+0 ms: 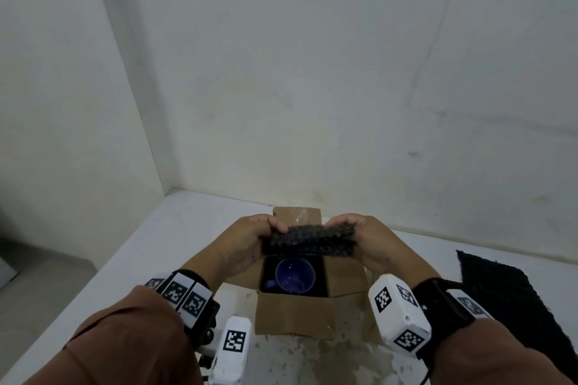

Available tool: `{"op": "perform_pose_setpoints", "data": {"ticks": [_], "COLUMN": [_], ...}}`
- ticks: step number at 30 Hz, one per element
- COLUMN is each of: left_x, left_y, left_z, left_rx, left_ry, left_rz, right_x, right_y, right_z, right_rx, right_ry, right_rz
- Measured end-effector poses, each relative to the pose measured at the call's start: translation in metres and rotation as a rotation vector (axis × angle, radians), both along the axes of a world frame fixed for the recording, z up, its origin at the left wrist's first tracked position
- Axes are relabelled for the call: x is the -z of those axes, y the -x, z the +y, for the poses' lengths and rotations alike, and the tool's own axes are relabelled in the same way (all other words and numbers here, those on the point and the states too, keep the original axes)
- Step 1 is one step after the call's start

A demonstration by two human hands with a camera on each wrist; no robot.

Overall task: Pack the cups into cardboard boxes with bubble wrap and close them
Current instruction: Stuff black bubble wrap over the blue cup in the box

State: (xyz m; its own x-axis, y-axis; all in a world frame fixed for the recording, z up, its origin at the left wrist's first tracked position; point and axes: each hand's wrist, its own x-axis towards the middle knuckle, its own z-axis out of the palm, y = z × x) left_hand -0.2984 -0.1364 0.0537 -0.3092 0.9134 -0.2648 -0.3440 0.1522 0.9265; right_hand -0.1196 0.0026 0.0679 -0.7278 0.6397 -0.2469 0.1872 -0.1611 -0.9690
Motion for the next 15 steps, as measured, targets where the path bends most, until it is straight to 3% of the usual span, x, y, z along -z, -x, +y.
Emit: {"op": "perform_pose_setpoints", "data": {"ticks": [2, 4, 7, 10, 13, 15], "left_x": [0.001, 0.004, 0.018, 0.033, 0.049, 0.056], "left_y": [0.003, 0.006, 0.006, 0.005, 0.001, -0.003], "left_z": [-0.004, -0.006, -0.006, -0.002, 0.002, 0.002], "left_rx": [0.000, -0.023, -0.038, -0.034, -0.064, -0.130], "left_ry": [0.020, 0.107, 0.242, 0.302, 0.331, 0.329], "left_rz": [0.017, 0.228, 0.659, 0.961, 1.183, 1.213], "right_x": [-0.001, 0.002, 0.009, 0.016, 0.028, 0.038], "right_y": [0.007, 0.018, 0.038, 0.059, 0.075, 0.081], "right_z": [0.003, 0.004, 0.003, -0.003, -0.008, -0.009], "right_rx": [-0.008, -0.025, -0.148, -0.410, -0.515, -0.478], "right_ry": [0.081, 0.063, -0.360, -0.795, -0.998, -1.099], "right_rz": [0.049, 0.012, -0.240, -0.460, -0.487, -0.470]}}
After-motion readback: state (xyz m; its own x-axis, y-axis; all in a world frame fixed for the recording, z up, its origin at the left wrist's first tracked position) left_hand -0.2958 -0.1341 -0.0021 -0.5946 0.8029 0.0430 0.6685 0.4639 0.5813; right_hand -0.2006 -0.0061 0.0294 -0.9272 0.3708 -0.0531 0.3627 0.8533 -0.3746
